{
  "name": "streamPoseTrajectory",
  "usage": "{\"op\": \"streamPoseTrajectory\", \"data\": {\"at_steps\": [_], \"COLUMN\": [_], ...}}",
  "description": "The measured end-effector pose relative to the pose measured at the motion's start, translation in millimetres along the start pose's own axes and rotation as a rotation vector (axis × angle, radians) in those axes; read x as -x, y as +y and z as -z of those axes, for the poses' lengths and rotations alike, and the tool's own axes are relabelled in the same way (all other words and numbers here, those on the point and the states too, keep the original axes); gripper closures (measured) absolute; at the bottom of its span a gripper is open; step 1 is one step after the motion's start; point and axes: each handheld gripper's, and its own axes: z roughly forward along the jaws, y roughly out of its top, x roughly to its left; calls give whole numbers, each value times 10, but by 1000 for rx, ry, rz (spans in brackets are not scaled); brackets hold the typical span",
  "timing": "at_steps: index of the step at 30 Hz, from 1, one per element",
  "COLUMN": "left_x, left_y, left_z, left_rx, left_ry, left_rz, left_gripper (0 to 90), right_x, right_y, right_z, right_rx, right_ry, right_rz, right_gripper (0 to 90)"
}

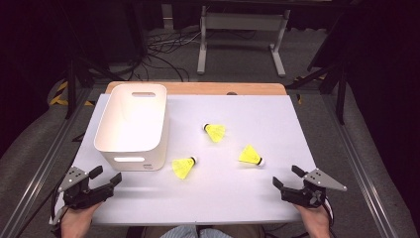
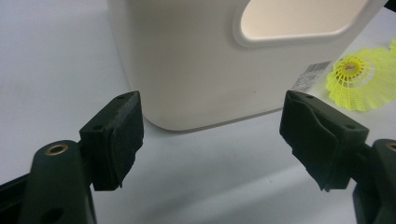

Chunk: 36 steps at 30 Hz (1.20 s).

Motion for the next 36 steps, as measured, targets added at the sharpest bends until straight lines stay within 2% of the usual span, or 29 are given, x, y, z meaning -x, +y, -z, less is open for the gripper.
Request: {"op": "streamPoseTrajectory", "data": {"at_steps": [15,23,25,28,36], "left_x": [-11,28,12,-18,-64], "left_y": [6,-1,0,-13,-13], "left_z": [8,86,104,99,140], "left_rx": [-13,12,23,3,16], "left_ry": [4,16,23,26,31], "left_rz": [-5,-11,0,9,34], "left_gripper": [220,226,226,225,224], "right_x": [-7,-29,-28,-36,-24], "right_y": [6,13,16,19,21], "right_z": [-7,-3,-8,-14,-27], "right_rx": [-9,-10,-9,-12,-12], "right_ry": [5,-3,-4,-6,-7], "right_rz": [12,29,29,35,31], "right_gripper": [133,134,133,133,133]}}
